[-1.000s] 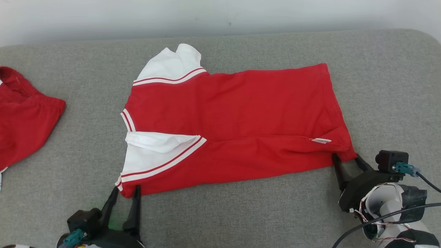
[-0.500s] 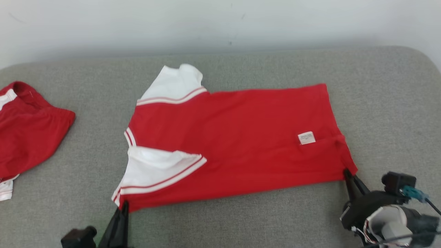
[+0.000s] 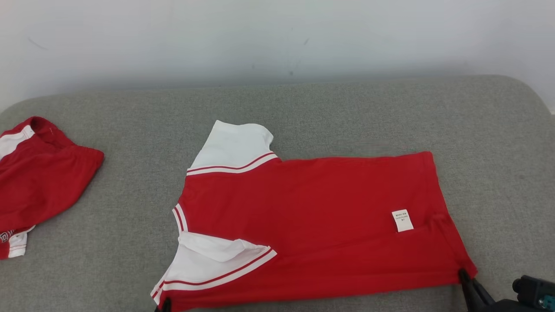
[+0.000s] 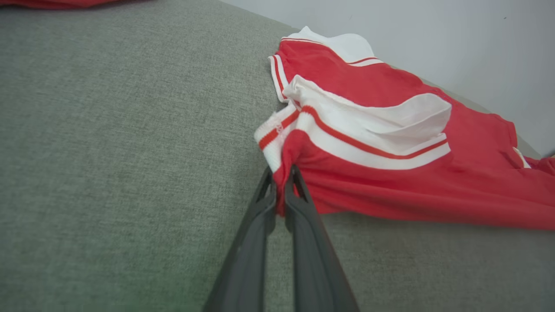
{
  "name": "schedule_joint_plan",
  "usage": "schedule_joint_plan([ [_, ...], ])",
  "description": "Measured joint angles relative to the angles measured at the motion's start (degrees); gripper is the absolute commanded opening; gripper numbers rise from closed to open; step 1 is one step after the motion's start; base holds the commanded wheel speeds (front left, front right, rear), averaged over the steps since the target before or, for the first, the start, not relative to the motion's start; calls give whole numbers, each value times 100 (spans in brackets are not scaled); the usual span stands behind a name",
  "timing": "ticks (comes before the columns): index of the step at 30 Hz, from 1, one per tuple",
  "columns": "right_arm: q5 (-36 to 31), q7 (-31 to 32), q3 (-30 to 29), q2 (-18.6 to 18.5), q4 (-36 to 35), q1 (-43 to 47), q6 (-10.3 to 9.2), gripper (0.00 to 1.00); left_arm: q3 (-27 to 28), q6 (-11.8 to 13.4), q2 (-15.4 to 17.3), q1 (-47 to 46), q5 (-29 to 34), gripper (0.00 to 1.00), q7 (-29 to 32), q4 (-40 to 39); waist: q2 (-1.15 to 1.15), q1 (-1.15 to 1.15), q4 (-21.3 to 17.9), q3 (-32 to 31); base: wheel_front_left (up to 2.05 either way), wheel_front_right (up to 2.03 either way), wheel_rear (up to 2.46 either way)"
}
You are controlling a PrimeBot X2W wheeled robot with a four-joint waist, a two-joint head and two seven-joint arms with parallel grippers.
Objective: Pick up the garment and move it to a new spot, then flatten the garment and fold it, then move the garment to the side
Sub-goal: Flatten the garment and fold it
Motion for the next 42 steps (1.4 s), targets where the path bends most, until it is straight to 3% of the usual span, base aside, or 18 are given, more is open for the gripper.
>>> schedule_joint_plan([
  [7,-255,475,-516,368,-672,582,-1,0,-38,1,7,83,-58,0,0,147,0,0,-22,-43,0,0,0],
  [8,-297,535,-566,409,-735,616,-1,21,-54,1,7,83,-78,0,0,190,0,0,-31,-52,0,0,0],
  [9,-342,578,-617,449,-787,628,-1,65,-69,4,7,80,-97,2,0,237,0,0,-37,-62,0,0,0],
  [10,-387,606,-664,481,-829,630,-1,100,-82,21,7,79,-96,49,0,287,0,0,-42,-71,0,0,0],
  [11,-410,653,-702,510,-881,632,-1,100,-81,22,7,78,-99,100,0,322,0,0,-46,-80,0,0,0],
  [16,-672,668,-882,569,-1106,684,-2,100,-65,73,19,75,-156,100,0,318,0,0,-22,-117,0,0,0],
  [22,-972,335,-849,651,-1481,624,-2,100,162,137,23,75,-92,100,-1,-255,0,0,71,-163,0,0,0],
  [28,-1354,-240,-557,684,-1727,554,-2,100,476,464,25,91,374,100,-2,-1240,0,0,158,-228,0,0,0],
  [34,-1784,-745,-458,713,-1767,483,-2,100,577,836,22,183,687,100,-4,-1686,0,0,226,-305,0,0,0],
  [42,-2024,-968,-512,901,-1762,511,-2,100,536,770,24,206,844,100,-4,-1786,0,0,265,-307,0,0,0],
])
